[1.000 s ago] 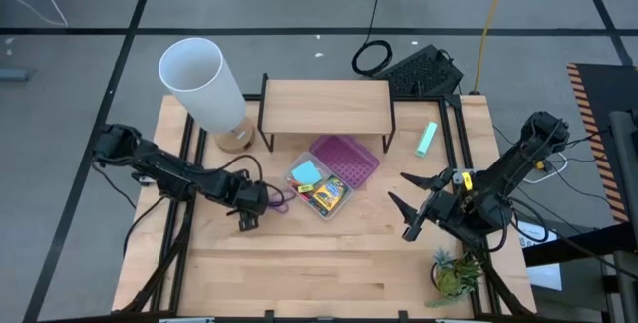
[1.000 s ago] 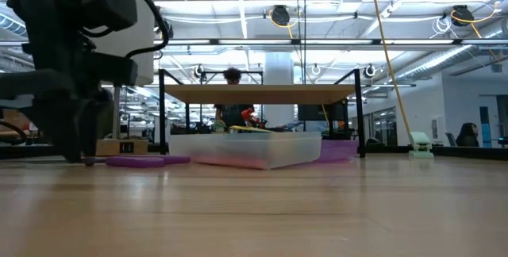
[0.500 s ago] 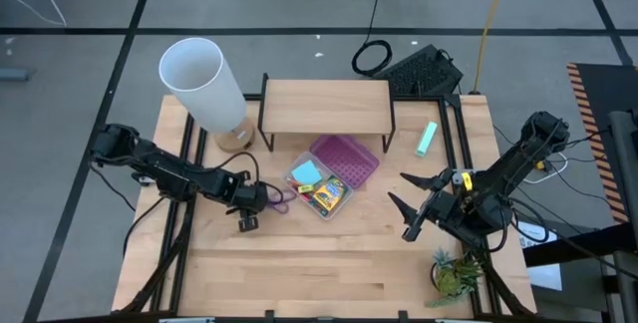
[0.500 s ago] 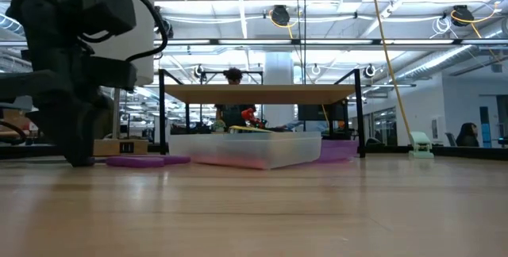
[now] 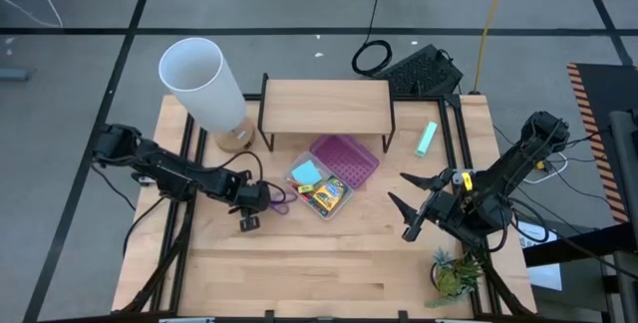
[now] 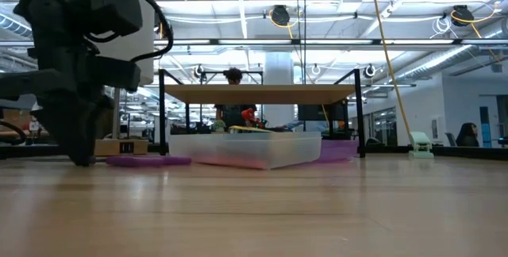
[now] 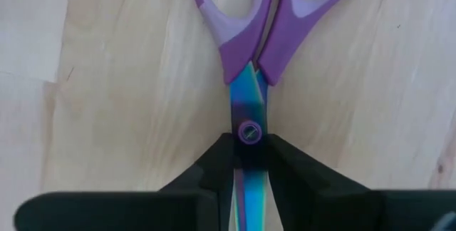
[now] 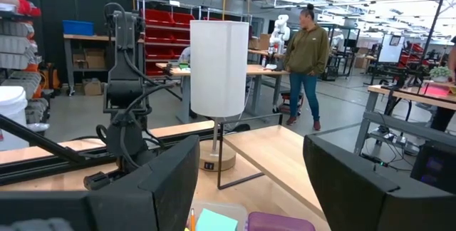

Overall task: Pack school essentials
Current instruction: Put the scissors into the supply box

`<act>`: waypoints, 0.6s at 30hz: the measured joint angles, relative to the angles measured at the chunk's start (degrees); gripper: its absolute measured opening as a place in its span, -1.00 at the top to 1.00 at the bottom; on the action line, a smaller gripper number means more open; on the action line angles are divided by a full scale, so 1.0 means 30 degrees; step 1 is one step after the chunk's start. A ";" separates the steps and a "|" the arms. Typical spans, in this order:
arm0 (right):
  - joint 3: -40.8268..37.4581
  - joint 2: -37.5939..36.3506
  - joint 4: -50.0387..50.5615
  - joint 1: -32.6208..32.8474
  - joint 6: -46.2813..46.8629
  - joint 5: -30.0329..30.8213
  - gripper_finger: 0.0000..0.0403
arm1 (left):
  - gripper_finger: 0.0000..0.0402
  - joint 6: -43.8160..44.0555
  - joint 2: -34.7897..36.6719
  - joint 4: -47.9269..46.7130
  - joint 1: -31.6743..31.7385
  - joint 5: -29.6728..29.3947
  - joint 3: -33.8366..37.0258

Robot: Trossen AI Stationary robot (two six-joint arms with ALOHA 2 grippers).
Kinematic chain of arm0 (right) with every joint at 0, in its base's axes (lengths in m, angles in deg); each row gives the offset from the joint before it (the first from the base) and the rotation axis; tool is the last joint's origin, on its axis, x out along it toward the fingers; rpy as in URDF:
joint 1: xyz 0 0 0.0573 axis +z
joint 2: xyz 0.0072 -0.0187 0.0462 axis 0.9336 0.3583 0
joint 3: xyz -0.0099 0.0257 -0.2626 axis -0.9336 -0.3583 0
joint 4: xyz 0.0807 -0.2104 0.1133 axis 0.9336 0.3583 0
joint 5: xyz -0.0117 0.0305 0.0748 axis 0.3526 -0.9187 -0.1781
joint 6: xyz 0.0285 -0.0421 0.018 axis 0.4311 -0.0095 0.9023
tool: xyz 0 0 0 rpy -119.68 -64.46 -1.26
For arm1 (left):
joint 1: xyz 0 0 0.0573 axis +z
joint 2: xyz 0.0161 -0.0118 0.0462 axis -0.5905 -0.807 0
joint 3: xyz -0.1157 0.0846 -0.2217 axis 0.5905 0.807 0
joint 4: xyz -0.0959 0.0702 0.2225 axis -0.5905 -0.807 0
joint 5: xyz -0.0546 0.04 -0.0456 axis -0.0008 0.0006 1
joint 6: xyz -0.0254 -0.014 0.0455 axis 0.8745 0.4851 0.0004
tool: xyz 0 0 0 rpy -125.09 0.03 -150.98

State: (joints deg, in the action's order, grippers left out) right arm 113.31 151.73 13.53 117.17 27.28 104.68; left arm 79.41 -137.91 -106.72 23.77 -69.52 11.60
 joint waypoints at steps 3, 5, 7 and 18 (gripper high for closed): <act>0.0000 0.0000 0.0000 0.0000 0.0000 0.0007 -0.22 | 0.60 -0.0070 0.0010 -0.0215 -0.0064 0.0101 -0.0725; 0.0000 0.0000 0.0000 0.0000 0.0000 0.0007 -0.22 | 0.62 -0.0202 0.0020 -0.0312 -0.0152 0.0108 -0.1086; 0.0000 0.0000 0.0000 0.0000 0.0000 0.0014 -0.22 | 0.64 -0.0325 0.0020 -0.0551 -0.0296 0.0175 -0.1487; 0.0000 0.0000 0.0007 0.0000 -0.0007 0.0015 -0.22 | 0.58 -0.1799 0.0044 -0.4311 -0.1644 0.0944 -0.4372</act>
State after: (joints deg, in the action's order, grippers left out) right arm 113.31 151.73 13.56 117.17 27.26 104.73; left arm 74.02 -137.78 -119.66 18.84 -66.69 -1.52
